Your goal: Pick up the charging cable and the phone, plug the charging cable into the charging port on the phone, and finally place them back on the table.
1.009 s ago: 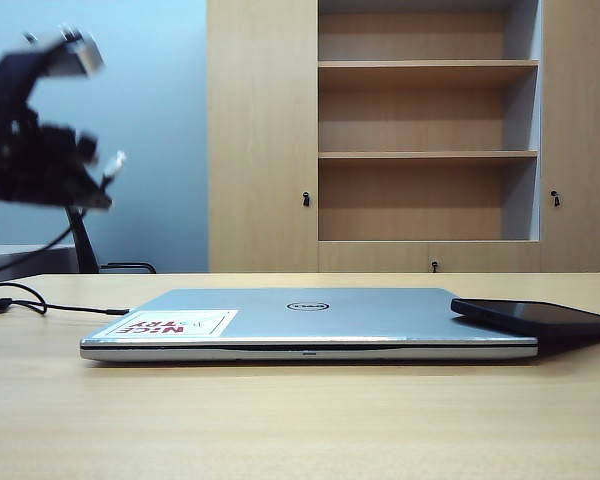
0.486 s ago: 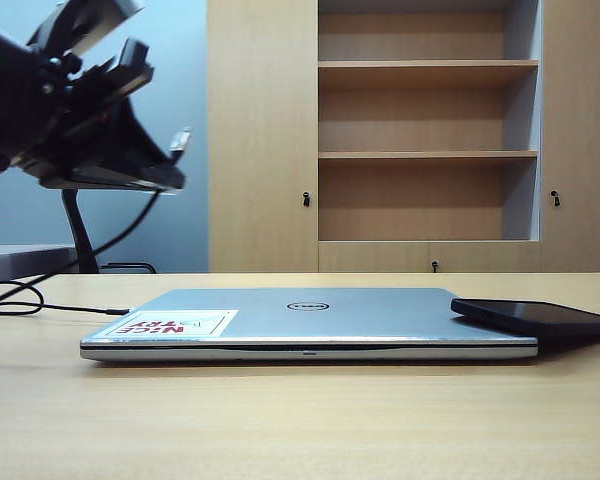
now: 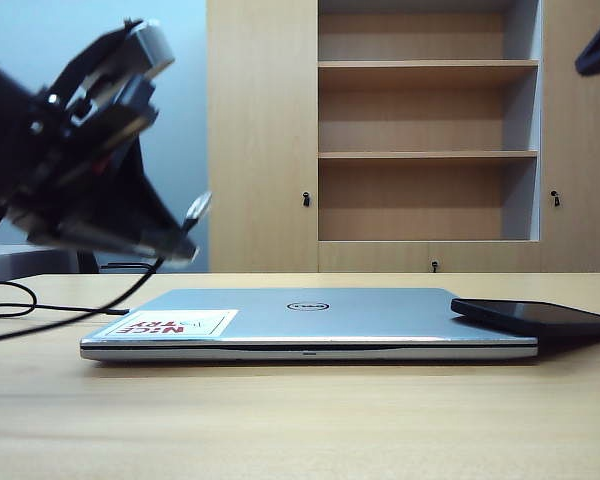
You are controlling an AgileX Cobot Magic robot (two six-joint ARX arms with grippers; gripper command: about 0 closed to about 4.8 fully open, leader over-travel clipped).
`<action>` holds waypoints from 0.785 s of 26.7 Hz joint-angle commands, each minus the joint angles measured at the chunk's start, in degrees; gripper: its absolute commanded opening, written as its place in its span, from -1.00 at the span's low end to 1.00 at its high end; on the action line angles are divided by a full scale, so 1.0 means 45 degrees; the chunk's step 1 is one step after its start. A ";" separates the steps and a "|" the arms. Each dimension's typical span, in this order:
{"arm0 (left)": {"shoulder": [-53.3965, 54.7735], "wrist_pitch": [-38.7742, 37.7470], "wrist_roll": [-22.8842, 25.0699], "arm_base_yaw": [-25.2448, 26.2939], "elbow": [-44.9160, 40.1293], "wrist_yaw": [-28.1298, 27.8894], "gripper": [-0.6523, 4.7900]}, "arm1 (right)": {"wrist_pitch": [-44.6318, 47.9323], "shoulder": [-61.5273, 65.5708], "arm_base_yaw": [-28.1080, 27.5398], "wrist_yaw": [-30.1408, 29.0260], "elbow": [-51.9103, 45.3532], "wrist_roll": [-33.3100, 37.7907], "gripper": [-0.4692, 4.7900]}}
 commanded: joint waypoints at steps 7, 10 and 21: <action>0.0316 0.0267 0.0029 -0.0024 -0.0442 0.0019 -0.78 | 0.1685 0.0000 -0.1875 -0.1375 -0.1506 0.0826 -0.83; 0.0316 0.0423 0.0019 -0.0029 -0.0442 0.0019 -0.78 | 0.2176 0.0102 -0.2720 -0.1355 -0.2370 0.2603 -0.82; 0.0316 0.0544 0.0019 -0.0029 -0.0437 0.0019 -0.78 | 0.3706 0.2798 -0.3308 -0.1603 -0.2725 0.6392 0.58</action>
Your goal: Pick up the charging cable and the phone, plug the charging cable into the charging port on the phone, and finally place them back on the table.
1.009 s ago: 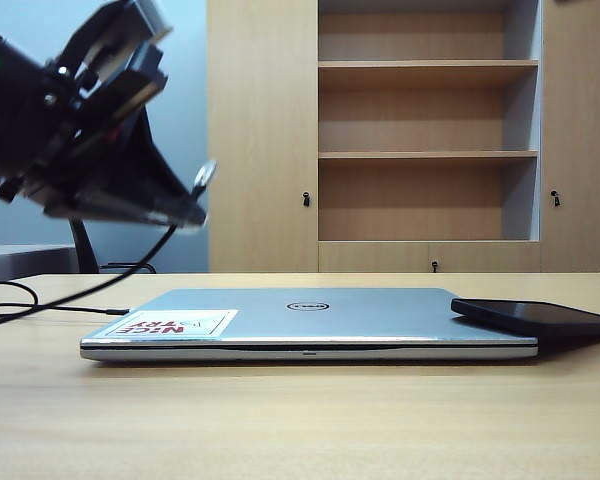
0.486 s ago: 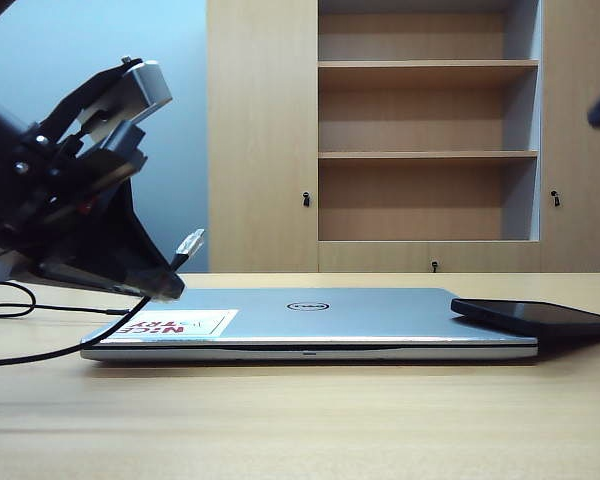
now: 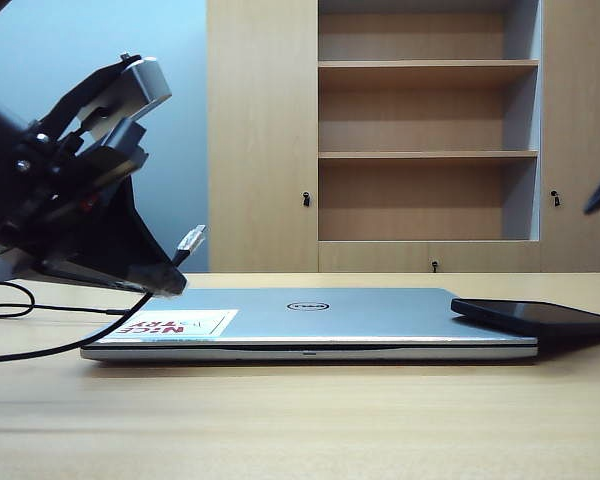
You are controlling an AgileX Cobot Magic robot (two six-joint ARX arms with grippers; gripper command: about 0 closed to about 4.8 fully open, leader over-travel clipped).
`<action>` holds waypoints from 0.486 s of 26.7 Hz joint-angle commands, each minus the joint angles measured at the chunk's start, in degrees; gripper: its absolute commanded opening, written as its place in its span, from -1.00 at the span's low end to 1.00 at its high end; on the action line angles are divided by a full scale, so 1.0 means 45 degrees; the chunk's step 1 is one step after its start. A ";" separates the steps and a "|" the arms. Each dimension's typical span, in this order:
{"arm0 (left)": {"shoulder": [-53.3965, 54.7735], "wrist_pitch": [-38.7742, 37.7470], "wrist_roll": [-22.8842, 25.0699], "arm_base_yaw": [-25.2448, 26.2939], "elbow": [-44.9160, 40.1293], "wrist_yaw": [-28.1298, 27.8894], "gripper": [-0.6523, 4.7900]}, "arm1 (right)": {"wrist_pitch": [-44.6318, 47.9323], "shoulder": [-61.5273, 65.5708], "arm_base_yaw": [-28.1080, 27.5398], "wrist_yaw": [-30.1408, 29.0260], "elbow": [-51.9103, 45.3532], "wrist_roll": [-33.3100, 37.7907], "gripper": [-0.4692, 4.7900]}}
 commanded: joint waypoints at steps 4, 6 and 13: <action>-0.0019 0.0204 0.0010 -0.0029 0.0019 0.0019 -0.78 | 0.2676 0.2414 -0.0272 -0.0777 0.0078 0.3201 0.58; -0.0019 0.0209 0.0010 -0.0029 0.0019 0.0019 -0.78 | 0.3147 0.2953 -0.0306 -0.0792 0.0078 0.3638 0.58; -0.0019 0.0209 0.0010 -0.0034 0.0019 0.0019 -0.78 | 0.4682 0.4891 -0.0316 -0.1180 0.0083 0.4328 0.58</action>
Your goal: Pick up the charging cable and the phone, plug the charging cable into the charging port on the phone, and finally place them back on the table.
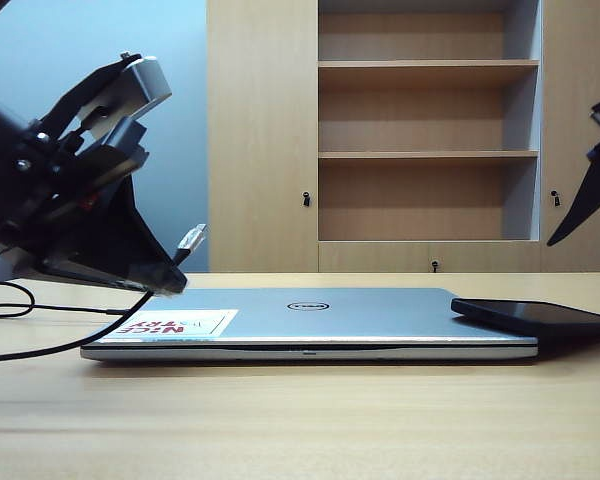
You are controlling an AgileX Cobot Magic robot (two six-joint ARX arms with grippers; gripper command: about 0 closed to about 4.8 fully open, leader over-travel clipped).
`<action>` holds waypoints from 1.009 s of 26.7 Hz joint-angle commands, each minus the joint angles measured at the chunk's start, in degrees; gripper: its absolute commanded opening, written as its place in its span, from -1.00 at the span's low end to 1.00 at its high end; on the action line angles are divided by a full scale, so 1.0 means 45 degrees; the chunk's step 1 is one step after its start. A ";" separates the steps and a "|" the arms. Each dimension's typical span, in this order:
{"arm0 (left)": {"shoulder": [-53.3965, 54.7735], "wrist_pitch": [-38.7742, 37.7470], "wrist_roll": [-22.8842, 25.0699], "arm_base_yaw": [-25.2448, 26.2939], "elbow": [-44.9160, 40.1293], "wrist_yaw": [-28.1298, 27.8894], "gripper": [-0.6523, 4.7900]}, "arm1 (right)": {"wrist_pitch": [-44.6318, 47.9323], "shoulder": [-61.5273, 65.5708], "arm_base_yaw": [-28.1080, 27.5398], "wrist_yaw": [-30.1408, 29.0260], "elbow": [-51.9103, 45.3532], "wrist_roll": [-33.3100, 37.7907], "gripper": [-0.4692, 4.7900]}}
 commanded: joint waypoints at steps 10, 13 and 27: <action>-0.0019 0.0175 0.0010 -0.0034 0.0019 0.0019 -0.78 | 0.2424 0.2778 -0.0617 -0.1360 0.0083 0.0413 0.58; -0.0019 0.0175 0.0010 -0.0034 0.0019 0.0019 -0.78 | 0.2715 0.3177 -0.0903 -0.1860 0.0083 0.0413 0.58; -0.0019 0.0180 0.0010 -0.0034 0.0019 0.0019 -0.78 | 0.4512 0.5158 -0.1365 -0.3147 0.0083 0.0413 0.58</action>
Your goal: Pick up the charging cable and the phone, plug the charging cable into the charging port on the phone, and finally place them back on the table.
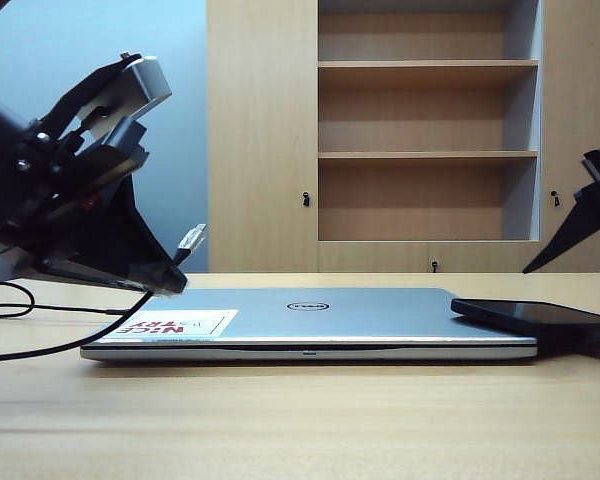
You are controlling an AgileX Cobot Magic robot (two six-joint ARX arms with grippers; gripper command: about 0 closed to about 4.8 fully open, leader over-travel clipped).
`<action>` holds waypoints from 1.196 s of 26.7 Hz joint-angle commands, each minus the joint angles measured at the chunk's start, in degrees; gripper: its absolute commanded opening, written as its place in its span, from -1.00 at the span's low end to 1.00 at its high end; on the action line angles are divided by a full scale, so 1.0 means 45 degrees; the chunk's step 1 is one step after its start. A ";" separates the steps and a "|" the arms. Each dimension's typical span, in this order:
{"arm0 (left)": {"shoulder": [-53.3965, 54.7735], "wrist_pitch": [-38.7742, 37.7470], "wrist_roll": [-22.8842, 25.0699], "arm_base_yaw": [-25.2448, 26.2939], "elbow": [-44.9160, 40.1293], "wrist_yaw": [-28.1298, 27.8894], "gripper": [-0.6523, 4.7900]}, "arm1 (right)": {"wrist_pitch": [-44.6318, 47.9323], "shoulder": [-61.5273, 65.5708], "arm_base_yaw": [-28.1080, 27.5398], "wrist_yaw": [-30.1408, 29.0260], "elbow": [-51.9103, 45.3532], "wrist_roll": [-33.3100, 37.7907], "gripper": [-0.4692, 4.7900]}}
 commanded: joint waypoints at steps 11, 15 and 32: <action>-0.0019 0.0180 0.0010 -0.0034 0.0019 0.0019 -0.78 | 0.0238 0.0675 0.0010 -0.0185 -0.0087 -0.0005 0.53; -0.0019 0.0180 0.0010 -0.0034 0.0019 0.0019 -0.78 | 0.0316 0.0675 0.0029 0.0248 -0.0087 -0.0068 0.53; -0.0019 0.0175 0.0010 -0.0034 0.0019 0.0019 -0.78 | 0.0894 0.0680 0.0039 0.1005 -0.0087 -0.0612 0.50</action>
